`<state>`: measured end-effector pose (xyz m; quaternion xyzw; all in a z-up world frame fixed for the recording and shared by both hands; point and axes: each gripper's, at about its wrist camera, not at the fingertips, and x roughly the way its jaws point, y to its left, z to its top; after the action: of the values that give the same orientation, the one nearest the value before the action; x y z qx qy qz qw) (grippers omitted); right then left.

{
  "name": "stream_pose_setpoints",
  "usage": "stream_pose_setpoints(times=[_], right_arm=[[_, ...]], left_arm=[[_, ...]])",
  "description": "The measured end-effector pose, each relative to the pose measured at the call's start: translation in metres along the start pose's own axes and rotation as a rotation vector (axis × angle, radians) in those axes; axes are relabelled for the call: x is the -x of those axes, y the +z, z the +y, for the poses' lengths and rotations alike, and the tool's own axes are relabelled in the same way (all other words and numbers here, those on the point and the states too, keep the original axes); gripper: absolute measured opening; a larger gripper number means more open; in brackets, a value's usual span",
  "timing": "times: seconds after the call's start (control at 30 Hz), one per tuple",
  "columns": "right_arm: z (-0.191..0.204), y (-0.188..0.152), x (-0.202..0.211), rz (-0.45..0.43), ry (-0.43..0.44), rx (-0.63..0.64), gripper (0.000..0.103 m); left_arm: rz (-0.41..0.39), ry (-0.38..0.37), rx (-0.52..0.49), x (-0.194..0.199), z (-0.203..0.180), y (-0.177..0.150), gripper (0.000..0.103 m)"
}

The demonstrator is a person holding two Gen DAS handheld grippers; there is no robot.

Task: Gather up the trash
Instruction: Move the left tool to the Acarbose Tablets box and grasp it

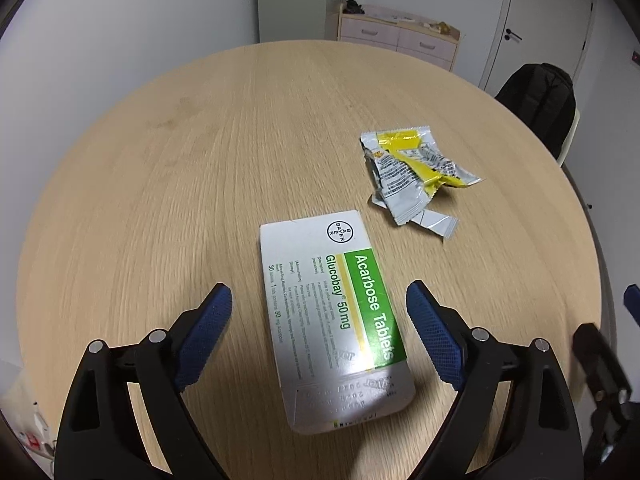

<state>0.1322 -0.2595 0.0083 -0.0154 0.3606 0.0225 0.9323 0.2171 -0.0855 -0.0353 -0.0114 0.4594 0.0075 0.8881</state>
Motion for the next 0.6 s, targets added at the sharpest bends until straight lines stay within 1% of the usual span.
stream_pose_setpoints(times=[0.1, 0.17, 0.23, 0.3, 0.43, 0.6], right_arm=[[-0.002, 0.004, -0.003, 0.003, 0.000, -0.008, 0.095], [-0.003, 0.007, -0.004, 0.003, -0.001, -0.009, 0.095], [-0.002, 0.010, -0.006, 0.002, -0.002, -0.007, 0.095], [0.000, 0.015, -0.009, 0.004, 0.001, -0.004, 0.095], [0.006, 0.027, -0.017, 0.008, 0.013, 0.002, 0.095], [0.022, 0.052, -0.039, 0.026, 0.049, 0.014, 0.095]], left_arm=[[0.002, -0.007, 0.000, -0.002, 0.001, -0.001, 0.083], [0.009, -0.007, -0.009, -0.005, 0.002, -0.001, 0.073], [0.011, -0.035, -0.017, -0.005, 0.003, -0.001, 0.064], [0.002, -0.036, -0.022, -0.002, 0.006, -0.002, 0.064], [-0.006, -0.063, -0.014, 0.007, 0.023, 0.001, 0.063], [-0.019, -0.040, 0.009, 0.016, 0.059, 0.011, 0.063]])
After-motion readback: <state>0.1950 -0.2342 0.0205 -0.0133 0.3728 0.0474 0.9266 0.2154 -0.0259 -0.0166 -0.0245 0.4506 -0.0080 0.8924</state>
